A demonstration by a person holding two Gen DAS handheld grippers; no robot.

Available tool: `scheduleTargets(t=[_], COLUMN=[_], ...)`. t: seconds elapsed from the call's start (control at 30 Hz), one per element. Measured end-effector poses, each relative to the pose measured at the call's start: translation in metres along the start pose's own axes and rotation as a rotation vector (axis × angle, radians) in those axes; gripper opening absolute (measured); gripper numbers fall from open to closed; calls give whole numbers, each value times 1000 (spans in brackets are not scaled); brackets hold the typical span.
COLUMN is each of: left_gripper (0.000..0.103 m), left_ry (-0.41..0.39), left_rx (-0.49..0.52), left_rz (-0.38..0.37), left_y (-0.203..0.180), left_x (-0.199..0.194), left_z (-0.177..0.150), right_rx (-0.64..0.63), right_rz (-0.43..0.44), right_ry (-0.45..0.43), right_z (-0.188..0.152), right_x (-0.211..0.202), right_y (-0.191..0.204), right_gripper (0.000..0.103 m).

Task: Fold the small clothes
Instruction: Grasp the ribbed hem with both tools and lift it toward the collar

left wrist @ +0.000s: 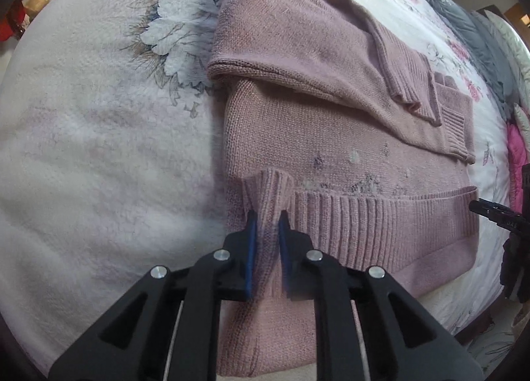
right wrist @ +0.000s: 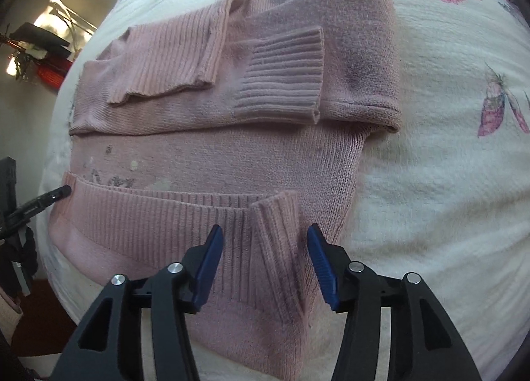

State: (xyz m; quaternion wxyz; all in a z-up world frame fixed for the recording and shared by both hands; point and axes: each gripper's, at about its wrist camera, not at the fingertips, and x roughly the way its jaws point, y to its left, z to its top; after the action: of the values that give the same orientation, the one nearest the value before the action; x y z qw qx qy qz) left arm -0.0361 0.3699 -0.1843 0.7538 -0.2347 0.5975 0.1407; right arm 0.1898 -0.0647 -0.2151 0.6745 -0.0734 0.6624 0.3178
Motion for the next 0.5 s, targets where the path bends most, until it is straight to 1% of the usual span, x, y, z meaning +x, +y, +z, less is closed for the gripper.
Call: scheduleTargets(t=[0.1,0.13,0.17,0.2,0.23,0.27,0.33,0.43,0.5], left_gripper=[19,19,18,13,9,8,8,8,8], left_ry=[8,8,7,6,3,-3,-13,-45,-65], left_rx=[6,12,17,22,26,29,33,56,42], left_rz=[8,15,18,15,13,-6,-75,-130,-152], left_y=[0,0,-1,-2,-4,-5,-8,-15,-15], left_x=[5,5,5,5,4,2,-5,-20,-30], left_z=[3,3,3,3,2,2,-1,-6,-7], right_rx=[8,0,-10,-17,-19,-18,-13,-16,-13], right_rz=[40,33,21,17,17,26,66,88,106], right_ry=[34,40,43,44,42,34,4,-36,-66], right_z=[0,-1,-2,-3,-4,-5,-9,-18,-23], right_x=[14,18,19,20,18,15,5,-15,-30], right_y=[0,2,4,5,5,5,4,4,2], right_gripper=[53,49,44,33,24,21,13,11,11])
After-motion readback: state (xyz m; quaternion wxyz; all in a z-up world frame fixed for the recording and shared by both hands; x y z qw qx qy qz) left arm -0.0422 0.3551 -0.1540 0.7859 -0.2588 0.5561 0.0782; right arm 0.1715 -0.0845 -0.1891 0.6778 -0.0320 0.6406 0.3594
